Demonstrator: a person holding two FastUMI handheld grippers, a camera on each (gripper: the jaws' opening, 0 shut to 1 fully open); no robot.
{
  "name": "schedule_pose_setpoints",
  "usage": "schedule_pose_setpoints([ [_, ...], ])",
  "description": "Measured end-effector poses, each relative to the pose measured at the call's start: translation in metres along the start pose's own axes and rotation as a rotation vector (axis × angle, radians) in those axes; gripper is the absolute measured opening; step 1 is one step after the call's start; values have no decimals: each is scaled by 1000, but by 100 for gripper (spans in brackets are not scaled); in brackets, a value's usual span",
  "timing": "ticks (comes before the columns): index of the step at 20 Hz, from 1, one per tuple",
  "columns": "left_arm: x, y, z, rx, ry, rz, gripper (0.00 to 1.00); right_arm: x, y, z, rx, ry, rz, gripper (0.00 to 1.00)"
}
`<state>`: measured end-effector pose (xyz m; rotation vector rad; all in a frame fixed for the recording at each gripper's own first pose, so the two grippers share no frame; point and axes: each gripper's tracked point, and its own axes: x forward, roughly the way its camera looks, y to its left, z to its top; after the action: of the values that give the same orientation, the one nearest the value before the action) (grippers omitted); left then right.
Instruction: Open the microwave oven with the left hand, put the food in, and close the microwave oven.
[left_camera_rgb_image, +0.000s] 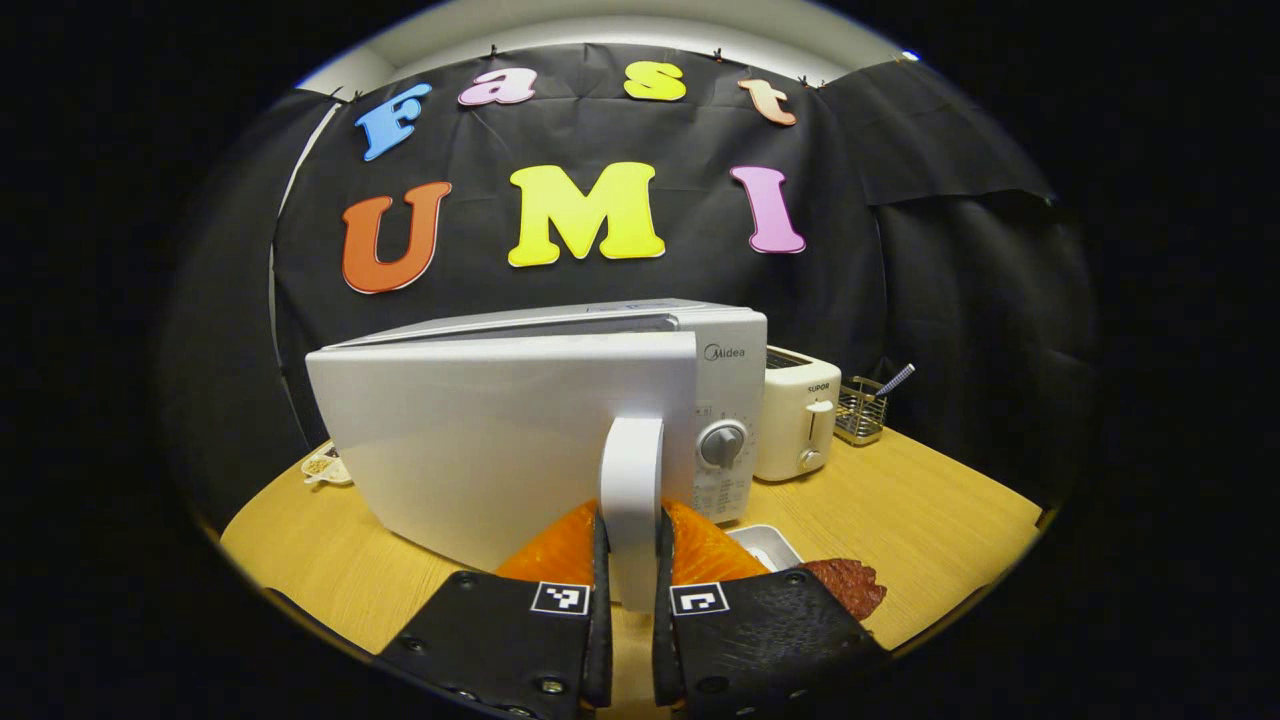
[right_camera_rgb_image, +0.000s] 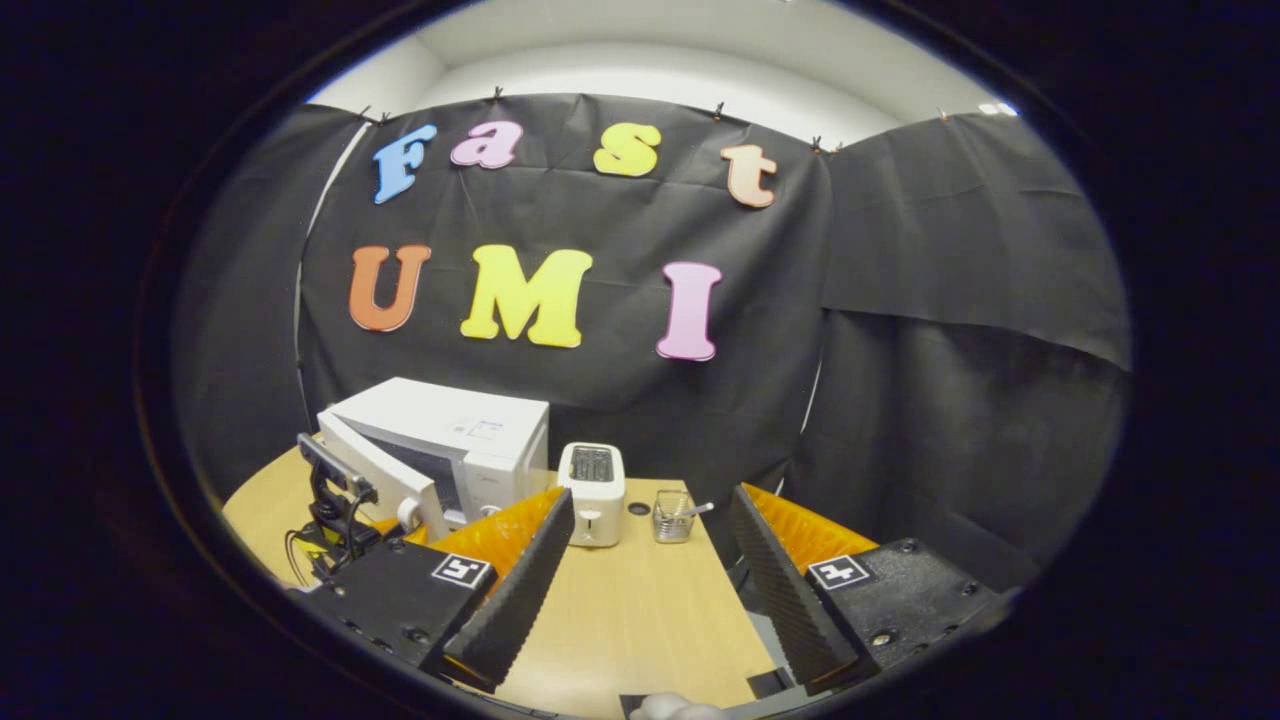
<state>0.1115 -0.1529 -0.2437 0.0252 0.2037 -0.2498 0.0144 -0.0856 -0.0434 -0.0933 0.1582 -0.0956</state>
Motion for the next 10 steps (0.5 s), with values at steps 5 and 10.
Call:
schedule_pose_setpoints([
  [5,-52,28,-16,8,43,35,19,-3,33,-3,-7,3,69,100],
  [10,-96,62,-28,27,64,93,20,-8,72,-4,13,2,149,100],
])
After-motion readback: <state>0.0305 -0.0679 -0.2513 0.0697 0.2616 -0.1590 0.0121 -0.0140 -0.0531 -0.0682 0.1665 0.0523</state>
